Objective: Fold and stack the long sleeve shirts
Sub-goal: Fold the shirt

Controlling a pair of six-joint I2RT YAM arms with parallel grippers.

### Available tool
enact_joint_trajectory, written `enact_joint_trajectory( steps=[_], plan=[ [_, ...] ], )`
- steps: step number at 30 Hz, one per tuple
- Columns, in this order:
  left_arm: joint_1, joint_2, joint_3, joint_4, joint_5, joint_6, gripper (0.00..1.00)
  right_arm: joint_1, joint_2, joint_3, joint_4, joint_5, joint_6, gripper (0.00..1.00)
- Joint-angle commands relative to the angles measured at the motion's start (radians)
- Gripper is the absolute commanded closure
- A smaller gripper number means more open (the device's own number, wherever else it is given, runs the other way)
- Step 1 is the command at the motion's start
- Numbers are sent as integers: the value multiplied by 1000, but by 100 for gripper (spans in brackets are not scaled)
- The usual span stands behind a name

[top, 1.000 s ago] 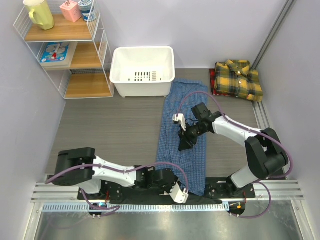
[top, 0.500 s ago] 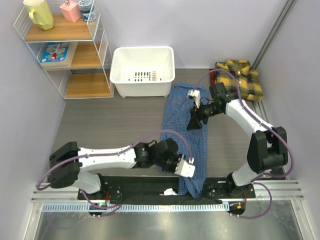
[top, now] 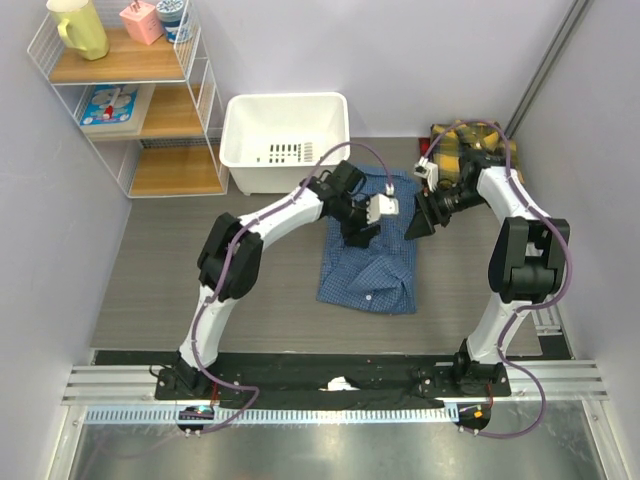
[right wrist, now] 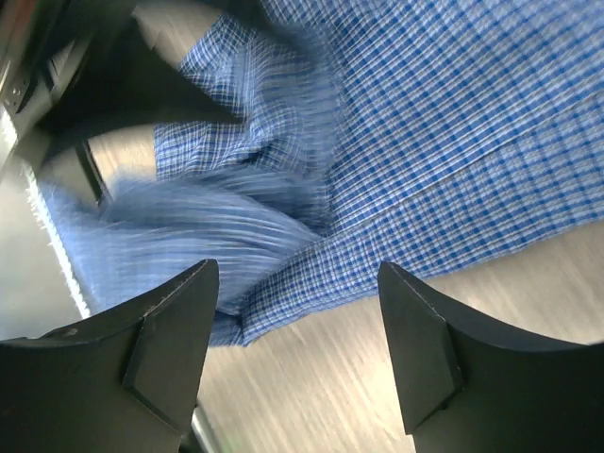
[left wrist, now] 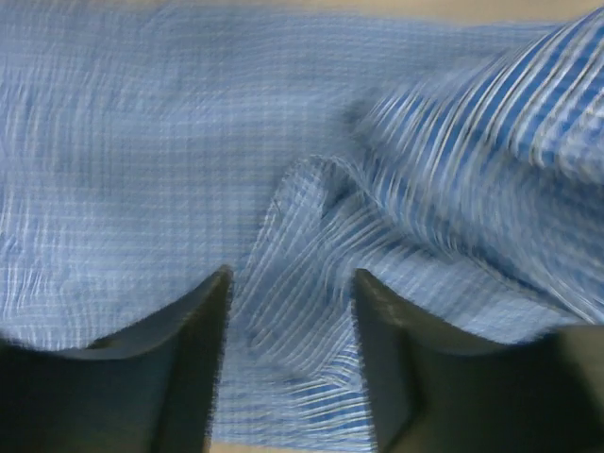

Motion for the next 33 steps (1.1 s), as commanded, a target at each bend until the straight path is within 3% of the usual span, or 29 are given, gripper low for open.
enact_joint_trajectory(
  steps=[1, 3, 11, 14, 18, 25, 33],
  plan=[
    [101, 28, 170, -72, 41, -127, 34, 6, 22, 30, -35, -8, 9, 28],
    [134, 10, 163, -90, 44, -155, 32, 6, 34, 30, -20, 4, 26, 31],
    [135, -213, -260, 78, 52, -332, 28, 32, 85, -34, 138, -8, 182, 38],
    [132, -196, -270, 107, 35, -394, 29, 81, 87, -76, 220, 15, 226, 42],
    [125, -162, -297, 106, 32, -457, 38, 146, 103, -136, 318, 70, 283, 50],
    [105, -210, -486, 86, 79, -592, 64, 233, 174, -159, 392, 111, 342, 55],
    [59, -368, -730, 152, 116, -743, 68, 321, 159, -205, 433, 72, 360, 56]
  ],
)
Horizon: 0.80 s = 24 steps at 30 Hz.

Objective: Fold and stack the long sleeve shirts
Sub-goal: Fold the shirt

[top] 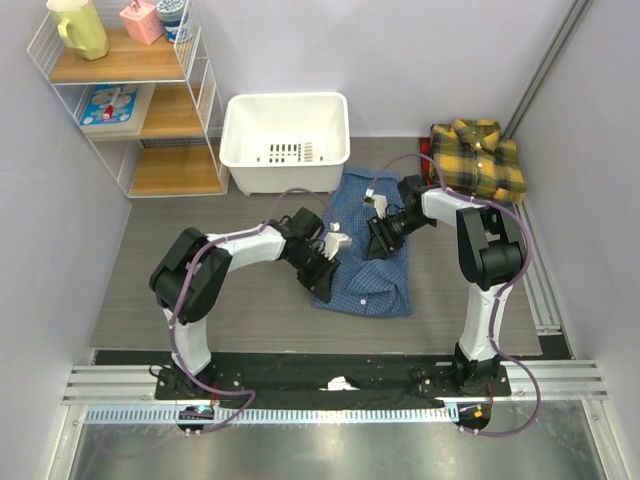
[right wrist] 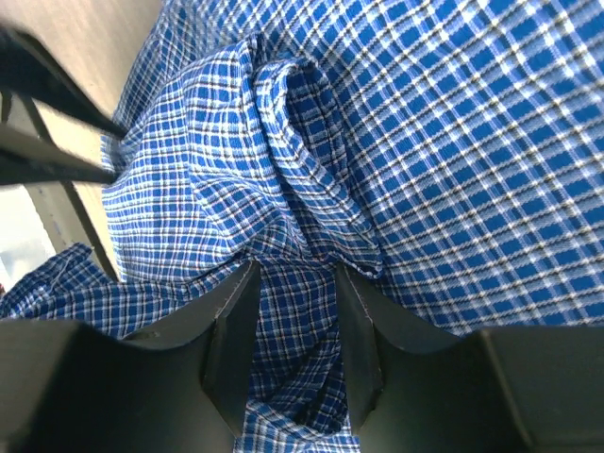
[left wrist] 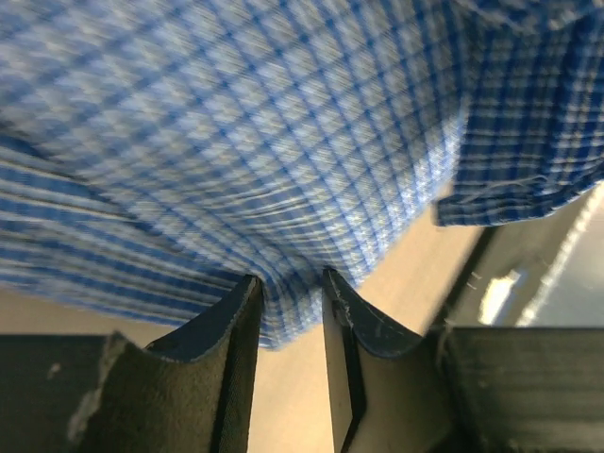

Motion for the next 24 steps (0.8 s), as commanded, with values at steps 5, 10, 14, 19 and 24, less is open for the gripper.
enact_joint_trajectory(
  steps=[5, 10, 14, 19, 24],
  plan=[
    [17, -239, -195, 109, 87, -189, 60, -21, -99, 60, -67, -19, -7, 45],
    [36, -412, -208, 236, 75, -231, 35, -155, -177, 181, -254, -97, -46, 27],
    [53, -320, -98, 193, 15, -193, 30, -185, -288, 187, -326, -120, -93, 9],
    [73, -142, 48, 228, -28, -208, 29, -158, -484, 54, -303, -112, -116, 0],
    [99, -31, 125, 274, -22, -294, 28, -28, -671, -124, -164, 18, -147, 0]
  ],
)
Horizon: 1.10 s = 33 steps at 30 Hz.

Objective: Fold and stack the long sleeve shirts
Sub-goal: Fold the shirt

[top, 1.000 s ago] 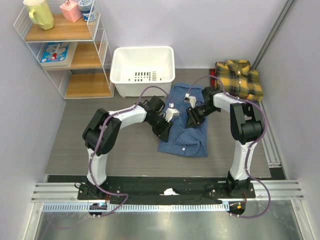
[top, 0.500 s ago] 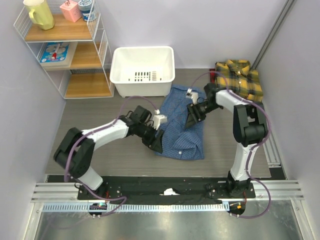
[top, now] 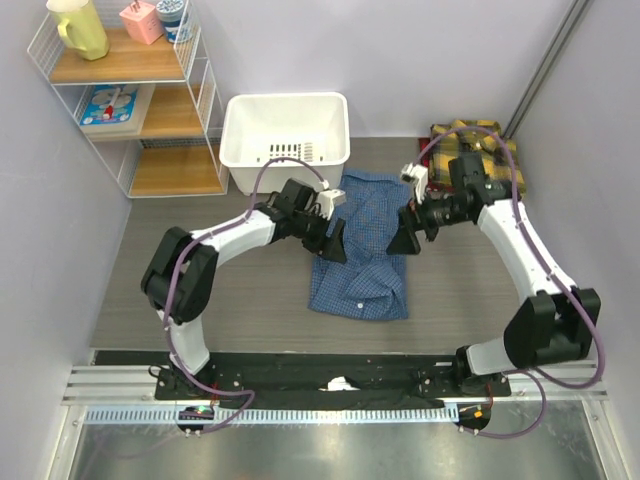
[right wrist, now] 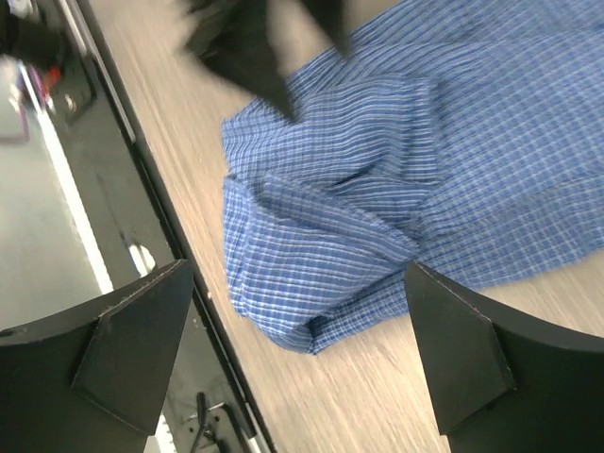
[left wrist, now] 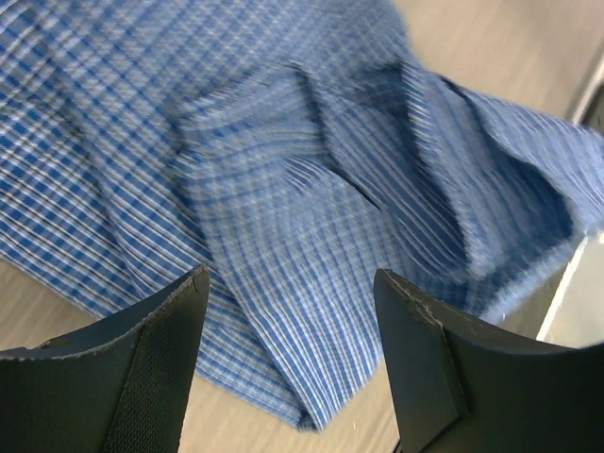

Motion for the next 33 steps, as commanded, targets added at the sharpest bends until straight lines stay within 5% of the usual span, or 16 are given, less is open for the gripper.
enact_joint_trajectory(
  steps=[1, 7, 11, 18, 21, 31, 32, 33],
  plan=[
    [34, 64, 65, 78, 13, -106, 28, 112, -121, -137, 102, 107, -65, 0],
    [42, 75, 49, 106, 28, -136, 29, 283, -192, -244, 264, 278, -87, 0],
    [42, 74, 36, 117, 16, -148, 30, 340, -166, -266, 321, 336, -101, 12],
    [42, 83, 32, 132, 23, -153, 34, 327, -68, -252, 364, 390, -70, 81],
    [42, 89, 35, 138, 17, -148, 35, 246, -36, -232, 377, 345, -24, 98],
    [40, 146, 71, 146, -10, -157, 44, 31, 7, -254, 398, 178, 115, 97],
    [42, 160, 78, 146, -16, -160, 44, 29, 11, -261, 413, 173, 132, 75],
    [42, 164, 80, 146, -16, -163, 45, 25, 14, -264, 416, 160, 158, 64]
  ],
)
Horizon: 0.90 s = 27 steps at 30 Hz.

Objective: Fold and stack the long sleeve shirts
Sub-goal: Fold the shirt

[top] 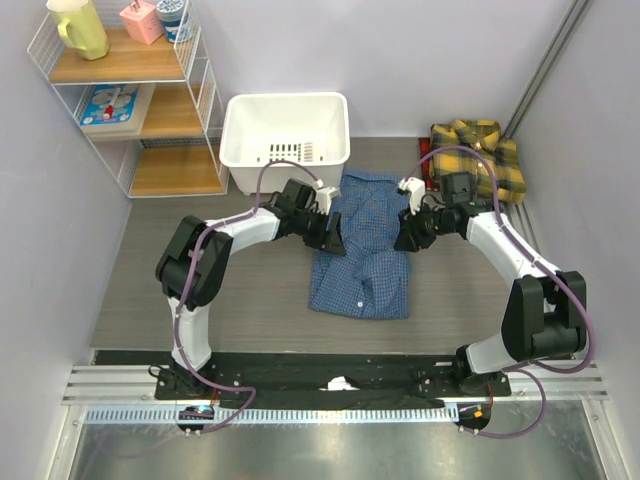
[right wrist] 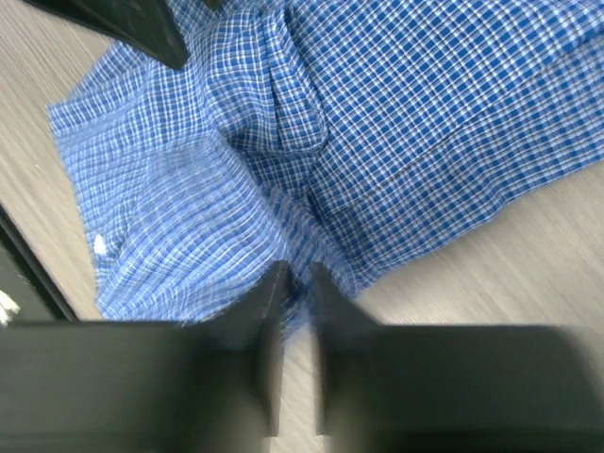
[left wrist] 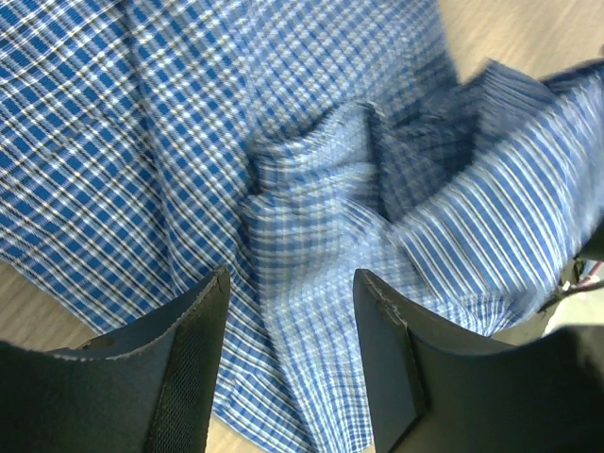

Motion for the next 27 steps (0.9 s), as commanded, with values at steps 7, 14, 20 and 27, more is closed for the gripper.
enact_joint_trajectory(
  steps=[7, 14, 20, 27],
  plan=[
    [0, 33, 46, 54, 13, -27, 44, -112, 0, -16, 24, -147, 355, 0],
    [1, 16, 23, 72, 45, -36, 37, -124, -50, -117, 61, -206, 574, 0],
    [-3, 33, 29, 74, 36, -39, 40, -73, -24, -177, 170, -219, 616, 0],
    [-8, 16, 17, 95, 64, -33, 66, -36, 50, -201, 270, -132, 613, 41]
  ],
)
